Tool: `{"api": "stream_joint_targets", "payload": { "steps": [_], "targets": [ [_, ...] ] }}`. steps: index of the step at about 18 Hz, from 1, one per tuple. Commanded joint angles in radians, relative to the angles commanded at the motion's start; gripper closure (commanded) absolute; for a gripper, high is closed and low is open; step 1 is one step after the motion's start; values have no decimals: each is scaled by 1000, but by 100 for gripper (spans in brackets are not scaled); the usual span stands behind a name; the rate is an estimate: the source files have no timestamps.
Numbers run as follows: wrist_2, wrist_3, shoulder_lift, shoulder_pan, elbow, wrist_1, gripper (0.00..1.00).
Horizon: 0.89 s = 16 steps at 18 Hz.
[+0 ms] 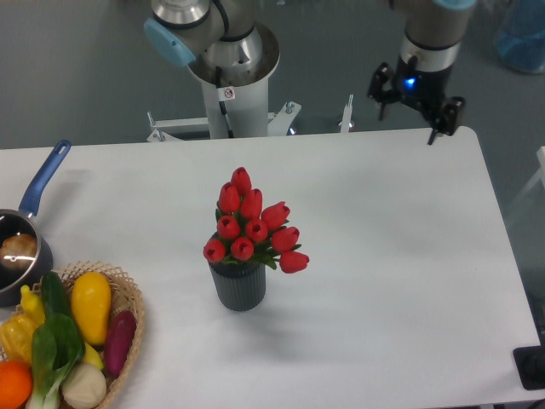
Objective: Pick up the flowers from the vase
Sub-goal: 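Move the open gripper down toward the red tulip stems above the vase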
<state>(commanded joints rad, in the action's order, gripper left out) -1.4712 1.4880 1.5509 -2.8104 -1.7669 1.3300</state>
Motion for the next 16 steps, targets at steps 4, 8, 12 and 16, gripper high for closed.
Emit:
{"api": "stream_joint_targets", "payload": {
  "steps": [4,8,12,16],
  "targets": [
    [179,2,-15,26,-45,-3,0],
    [397,90,65,64,-72,-15,0],
    [535,123,173,101,-71,-72,0],
    [673,126,235,108,-71,-132,0]
  ]
}}
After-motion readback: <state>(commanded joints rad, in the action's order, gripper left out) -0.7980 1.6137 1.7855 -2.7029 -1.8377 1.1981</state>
